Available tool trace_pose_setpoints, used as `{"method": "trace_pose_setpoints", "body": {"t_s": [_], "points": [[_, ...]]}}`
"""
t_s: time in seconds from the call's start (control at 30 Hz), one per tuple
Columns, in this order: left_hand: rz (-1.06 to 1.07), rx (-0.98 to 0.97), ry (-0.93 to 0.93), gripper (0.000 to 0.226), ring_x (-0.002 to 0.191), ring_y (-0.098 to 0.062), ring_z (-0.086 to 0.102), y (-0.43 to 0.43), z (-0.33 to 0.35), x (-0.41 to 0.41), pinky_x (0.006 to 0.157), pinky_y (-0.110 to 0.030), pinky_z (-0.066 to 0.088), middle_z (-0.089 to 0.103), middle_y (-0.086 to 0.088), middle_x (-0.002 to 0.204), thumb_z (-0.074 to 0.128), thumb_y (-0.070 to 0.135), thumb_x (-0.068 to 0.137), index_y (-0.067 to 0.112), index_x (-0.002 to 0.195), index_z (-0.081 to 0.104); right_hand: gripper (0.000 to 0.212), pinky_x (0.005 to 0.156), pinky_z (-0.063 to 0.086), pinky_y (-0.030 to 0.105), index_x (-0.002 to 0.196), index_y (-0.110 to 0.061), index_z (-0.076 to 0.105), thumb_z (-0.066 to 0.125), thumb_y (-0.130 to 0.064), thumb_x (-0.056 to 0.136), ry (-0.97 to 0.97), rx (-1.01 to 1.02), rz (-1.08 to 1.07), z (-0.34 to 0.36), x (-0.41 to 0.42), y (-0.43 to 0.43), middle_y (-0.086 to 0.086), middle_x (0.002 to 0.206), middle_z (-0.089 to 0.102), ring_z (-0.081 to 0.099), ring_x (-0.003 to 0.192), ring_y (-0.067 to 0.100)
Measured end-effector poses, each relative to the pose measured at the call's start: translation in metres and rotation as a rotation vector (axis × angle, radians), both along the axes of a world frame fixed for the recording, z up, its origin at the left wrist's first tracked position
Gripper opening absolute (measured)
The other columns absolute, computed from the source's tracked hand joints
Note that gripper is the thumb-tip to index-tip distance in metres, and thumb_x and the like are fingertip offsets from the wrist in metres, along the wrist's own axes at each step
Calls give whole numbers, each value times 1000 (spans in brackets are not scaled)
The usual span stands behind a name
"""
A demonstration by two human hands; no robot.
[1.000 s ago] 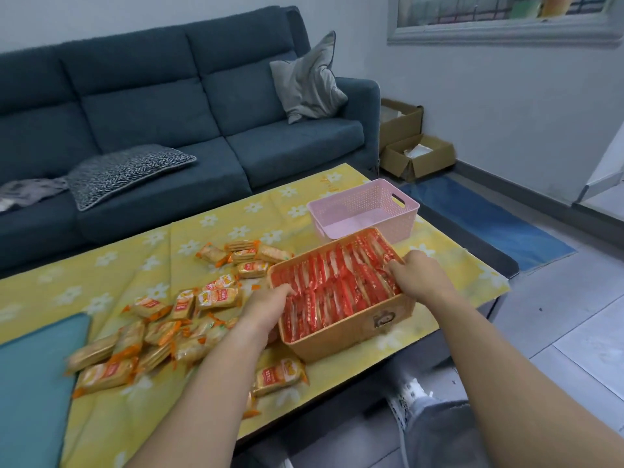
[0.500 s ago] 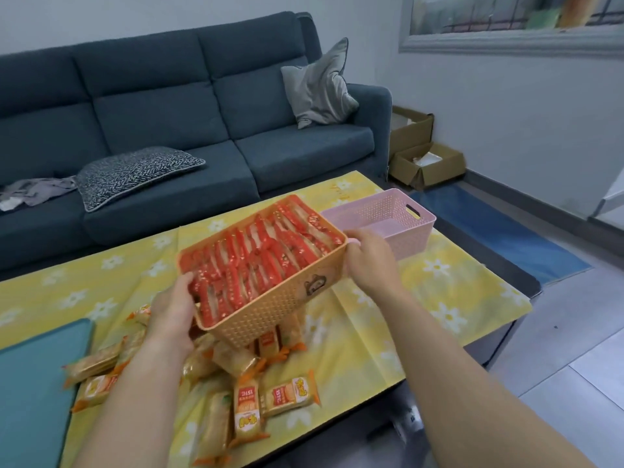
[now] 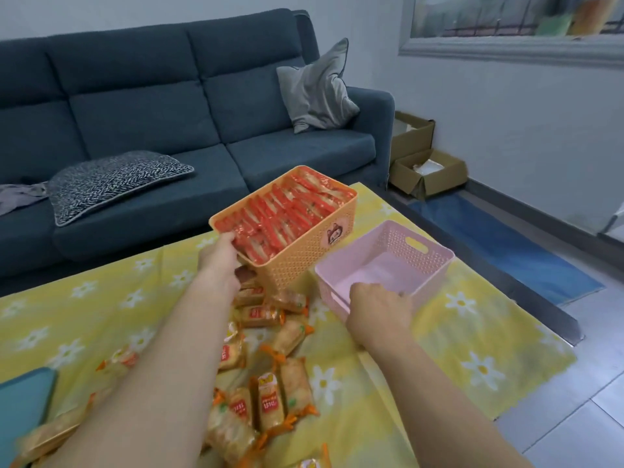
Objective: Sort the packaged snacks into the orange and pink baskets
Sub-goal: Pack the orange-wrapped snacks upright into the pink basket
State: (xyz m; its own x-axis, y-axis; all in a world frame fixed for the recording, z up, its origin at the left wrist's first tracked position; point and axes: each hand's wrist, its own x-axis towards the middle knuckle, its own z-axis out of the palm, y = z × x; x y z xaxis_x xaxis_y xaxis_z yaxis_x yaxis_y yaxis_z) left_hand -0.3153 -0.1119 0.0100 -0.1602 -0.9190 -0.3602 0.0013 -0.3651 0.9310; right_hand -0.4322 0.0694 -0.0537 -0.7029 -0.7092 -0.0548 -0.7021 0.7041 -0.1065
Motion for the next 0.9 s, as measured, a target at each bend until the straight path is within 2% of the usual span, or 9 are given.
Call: {"method": "trace_pose_setpoints", "body": {"t_s": [0.1,0.17,0.33,0.43,0.53,0.6,0.73,0.83,0.9], "points": [[-76,11,-23,22,80,-26,75,-13,-14,-43,72,-49,63,75,-6,81,57,26,100,10,97,71,27,75,40,32,117,-21,61,55,-19,90,-56,59,76,4,5,1,3,117,66,66,109,28],[-105,38,-47,21,80,-24,74,-18,-28,-63,76,-50,63,75,-7,85,56,26,101,11,102,70,27,71,39,29,114,-23,63,59,-22,86,-122,93,120,6,7,2,2,111,65,66,105,27],[-122,49,-149,18,73,-29,73,-29,-68,-91,74,-50,63,71,-9,81,62,23,97,7,99,70,33,69,42,28,110,-23,65,63,-22,77,-260,130,179,2,6,7,1,104,65,59,88,26],[-153,10,-236,19,79,-31,73,-32,-85,-91,68,-43,62,72,-11,90,66,22,95,5,100,71,34,73,46,31,115,-24,63,63,-24,81,-303,82,180,-3,6,7,1,112,65,63,101,25],[-212,-17,-275,19,80,-30,73,-28,-94,-84,78,-45,62,74,-11,90,69,21,91,4,100,73,31,75,46,33,116,-23,62,63,-36,88,-306,-9,155,0,11,7,2,114,65,64,105,27],[-260,-28,-258,14,76,-25,68,-21,-91,-70,70,-36,60,71,-7,84,66,20,92,8,92,72,28,74,46,34,114,-22,64,57,-39,92,-239,-109,142,6,19,5,4,111,69,66,104,30],[-264,-278,-394,21,68,-25,63,2,-74,-21,66,-37,54,72,-17,83,62,20,88,22,68,67,23,76,57,40,95,-19,70,48,-24,92,-293,-330,169,12,30,-1,8,97,73,67,94,35],[-412,-502,-529,17,64,-15,62,52,-69,47,57,-24,46,68,4,70,64,15,88,26,78,72,17,76,56,35,91,-17,73,56,-17,87,-446,-177,437,10,51,7,4,88,74,69,85,25],[-576,-625,-715,14,73,-8,63,83,-74,89,68,-26,48,66,11,76,67,13,84,25,80,70,10,76,54,33,92,-17,72,70,-19,82,-519,-15,600,3,67,18,0,88,72,66,83,20]]}}
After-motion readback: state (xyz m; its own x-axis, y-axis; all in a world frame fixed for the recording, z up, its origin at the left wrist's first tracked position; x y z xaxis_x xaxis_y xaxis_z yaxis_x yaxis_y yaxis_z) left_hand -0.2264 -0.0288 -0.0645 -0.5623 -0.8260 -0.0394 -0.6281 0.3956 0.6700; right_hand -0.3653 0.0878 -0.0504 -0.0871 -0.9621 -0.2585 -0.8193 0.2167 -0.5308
